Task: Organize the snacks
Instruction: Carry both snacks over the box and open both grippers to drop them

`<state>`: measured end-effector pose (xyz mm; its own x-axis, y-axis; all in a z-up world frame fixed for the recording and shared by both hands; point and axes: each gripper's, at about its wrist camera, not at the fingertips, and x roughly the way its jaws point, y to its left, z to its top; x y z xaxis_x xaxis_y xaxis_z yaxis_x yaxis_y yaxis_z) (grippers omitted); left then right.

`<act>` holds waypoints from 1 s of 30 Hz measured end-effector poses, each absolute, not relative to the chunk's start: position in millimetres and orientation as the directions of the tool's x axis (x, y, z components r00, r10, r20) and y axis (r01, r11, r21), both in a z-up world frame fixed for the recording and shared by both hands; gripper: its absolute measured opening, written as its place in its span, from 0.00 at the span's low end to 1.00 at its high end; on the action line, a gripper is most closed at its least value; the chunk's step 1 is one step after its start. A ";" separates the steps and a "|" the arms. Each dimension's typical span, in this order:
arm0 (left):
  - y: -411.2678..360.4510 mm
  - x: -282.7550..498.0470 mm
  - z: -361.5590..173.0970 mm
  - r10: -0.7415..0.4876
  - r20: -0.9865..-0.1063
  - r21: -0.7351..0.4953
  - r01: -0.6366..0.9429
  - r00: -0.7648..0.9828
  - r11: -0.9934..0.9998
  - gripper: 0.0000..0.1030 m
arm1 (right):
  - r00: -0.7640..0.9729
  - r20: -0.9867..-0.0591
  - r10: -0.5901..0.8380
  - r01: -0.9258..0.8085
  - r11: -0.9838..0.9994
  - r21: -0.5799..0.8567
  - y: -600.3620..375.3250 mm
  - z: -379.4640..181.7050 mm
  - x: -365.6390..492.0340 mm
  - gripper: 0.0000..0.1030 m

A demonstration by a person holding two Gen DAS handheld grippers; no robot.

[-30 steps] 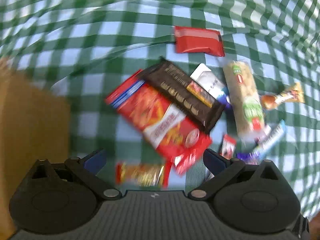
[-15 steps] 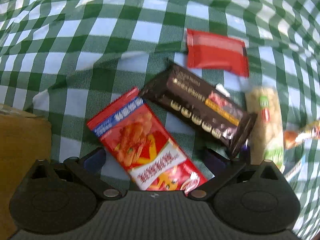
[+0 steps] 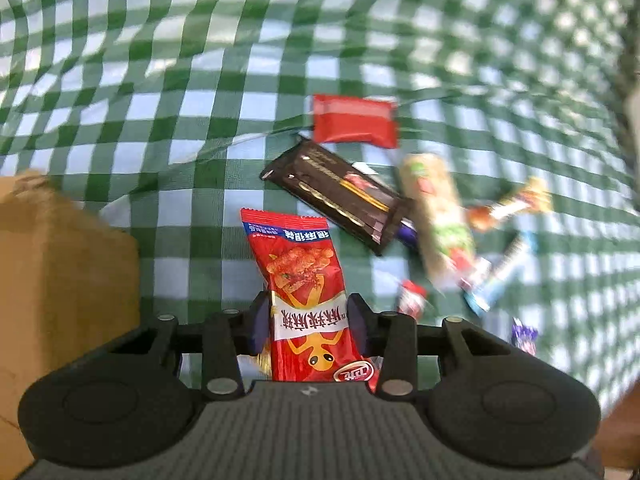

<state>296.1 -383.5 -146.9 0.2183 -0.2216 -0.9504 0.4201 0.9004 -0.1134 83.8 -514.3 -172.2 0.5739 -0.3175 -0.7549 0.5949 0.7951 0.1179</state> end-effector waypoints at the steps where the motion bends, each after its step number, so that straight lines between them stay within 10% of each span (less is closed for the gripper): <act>1: -387.4 283.7 -124.8 -0.237 -0.944 -0.118 0.435 0.231 0.893 0.44 | 0.582 -0.744 -0.326 0.601 0.789 0.124 -510.6 -162.6 76.8 0.15; 14: -244.8 194.4 -1.9 -0.342 -0.869 -0.175 0.424 0.357 0.888 0.43 | 0.721 -0.643 -0.257 0.474 0.860 0.188 -385.6 -69.3 -2.9 0.15; 30: -62.9 178.2 17.2 -0.248 -0.862 -0.149 0.246 0.443 0.958 0.43 | 0.759 -0.651 -0.024 0.186 0.966 0.180 -236.1 -25.6 34.4 0.15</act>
